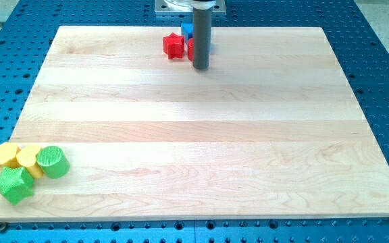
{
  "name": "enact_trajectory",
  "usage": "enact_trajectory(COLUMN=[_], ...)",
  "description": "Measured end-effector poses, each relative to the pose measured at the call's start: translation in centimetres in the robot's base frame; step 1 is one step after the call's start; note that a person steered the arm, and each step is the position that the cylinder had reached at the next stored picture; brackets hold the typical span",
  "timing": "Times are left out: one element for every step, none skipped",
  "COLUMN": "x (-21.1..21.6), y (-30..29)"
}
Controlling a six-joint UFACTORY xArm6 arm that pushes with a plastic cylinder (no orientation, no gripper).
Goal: Move your arm away from the red circle
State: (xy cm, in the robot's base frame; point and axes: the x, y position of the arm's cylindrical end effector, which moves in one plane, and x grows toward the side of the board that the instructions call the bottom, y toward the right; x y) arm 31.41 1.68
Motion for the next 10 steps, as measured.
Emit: enact_trajectory(x=[0.2, 2.4, 5.5, 5.7, 5.7, 8.4, 11.4, 13.0, 12.8, 12.8], y=[0.0, 0.0, -1.1, -2.3, -2.3, -2.5, -2.7, -2.8, -2.8, -2.7])
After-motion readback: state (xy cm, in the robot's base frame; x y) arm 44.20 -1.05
